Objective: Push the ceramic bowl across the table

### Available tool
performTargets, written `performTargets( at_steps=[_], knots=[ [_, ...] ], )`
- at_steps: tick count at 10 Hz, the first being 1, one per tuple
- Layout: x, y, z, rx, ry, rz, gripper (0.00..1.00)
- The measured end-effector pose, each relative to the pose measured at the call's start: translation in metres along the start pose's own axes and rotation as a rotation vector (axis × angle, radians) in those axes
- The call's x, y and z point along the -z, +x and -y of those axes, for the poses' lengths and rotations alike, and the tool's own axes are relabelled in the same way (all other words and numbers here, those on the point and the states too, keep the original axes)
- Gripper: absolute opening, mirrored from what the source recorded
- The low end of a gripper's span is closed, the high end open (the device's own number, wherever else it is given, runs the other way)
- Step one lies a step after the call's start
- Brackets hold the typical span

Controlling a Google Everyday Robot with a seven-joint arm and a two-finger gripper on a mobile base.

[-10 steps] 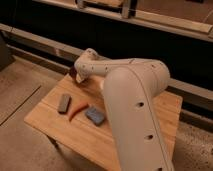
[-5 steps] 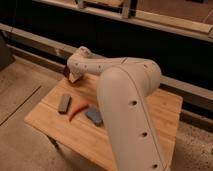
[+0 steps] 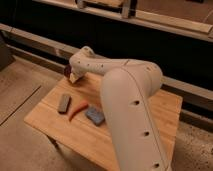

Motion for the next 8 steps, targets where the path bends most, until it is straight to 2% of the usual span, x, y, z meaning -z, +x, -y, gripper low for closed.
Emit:
performTargets(
  at_steps=[6, 8],
  knots=[
    [0.0000, 0.0000, -0.0008, -0.005, -0.002, 0.000, 0.65],
    [0.0023, 0.0089, -0.0058, -0.041, -0.012, -0.020, 0.65]
  ],
)
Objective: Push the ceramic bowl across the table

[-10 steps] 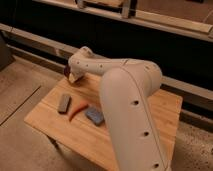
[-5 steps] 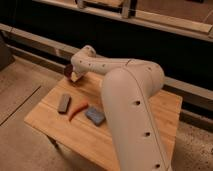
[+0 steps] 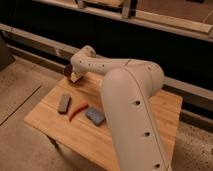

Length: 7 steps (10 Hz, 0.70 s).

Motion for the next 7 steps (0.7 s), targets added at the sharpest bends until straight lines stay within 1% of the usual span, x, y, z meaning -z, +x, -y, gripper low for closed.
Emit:
performTargets(
  at_steps=[1, 2, 4, 5, 6, 7],
  knots=[
    [0.003, 0.016, -0.008, -0.038, -0.008, -0.042, 0.65],
    [0.006, 0.035, -0.020, -0.077, -0.016, -0.094, 0.65],
    [0.006, 0.044, -0.037, -0.092, -0.024, -0.131, 0.65],
    [0.003, 0.040, -0.042, -0.075, -0.018, -0.129, 0.65],
    [-0.003, 0.031, -0.042, -0.049, -0.001, -0.114, 0.65],
    [-0.006, 0.027, -0.038, -0.037, 0.014, -0.101, 0.65]
  ],
)
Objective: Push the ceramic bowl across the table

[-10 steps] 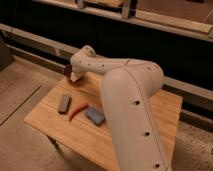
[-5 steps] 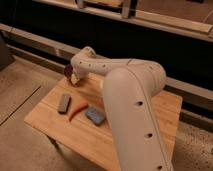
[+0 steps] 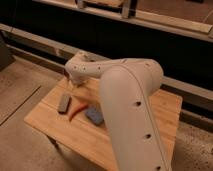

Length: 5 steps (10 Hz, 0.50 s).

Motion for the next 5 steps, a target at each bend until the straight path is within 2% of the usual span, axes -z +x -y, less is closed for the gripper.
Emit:
performTargets(
  at_steps=[1, 5],
  knots=[
    [-0.007, -0.005, 0.008, 0.011, 0.023, 0.016, 0.65],
    [-0.029, 0.007, 0.016, 0.010, 0.036, 0.019, 0.65]
  ],
)
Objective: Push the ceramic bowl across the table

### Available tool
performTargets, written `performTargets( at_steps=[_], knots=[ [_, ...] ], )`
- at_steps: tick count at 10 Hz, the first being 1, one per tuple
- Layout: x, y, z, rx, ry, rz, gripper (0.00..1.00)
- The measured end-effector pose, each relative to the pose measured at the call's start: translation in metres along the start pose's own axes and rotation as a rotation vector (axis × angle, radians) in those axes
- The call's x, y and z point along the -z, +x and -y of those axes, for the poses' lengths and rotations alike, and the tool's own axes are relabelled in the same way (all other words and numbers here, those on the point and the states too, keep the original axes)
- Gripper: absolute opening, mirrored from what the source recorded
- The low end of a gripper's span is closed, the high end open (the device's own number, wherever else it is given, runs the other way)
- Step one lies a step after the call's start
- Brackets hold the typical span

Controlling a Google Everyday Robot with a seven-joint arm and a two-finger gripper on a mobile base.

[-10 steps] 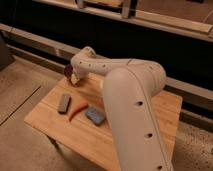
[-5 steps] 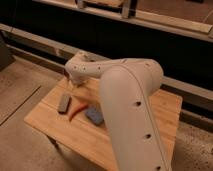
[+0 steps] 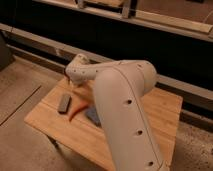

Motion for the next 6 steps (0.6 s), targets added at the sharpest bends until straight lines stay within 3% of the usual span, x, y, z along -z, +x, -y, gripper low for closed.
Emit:
performTargets(
  at_steps=[2, 6],
  knots=[
    [-0.005, -0.002, 0.007, 0.036, 0.021, 0.019, 0.65],
    [-0.007, -0.025, 0.020, 0.160, 0.082, 0.101, 0.65]
  ],
)
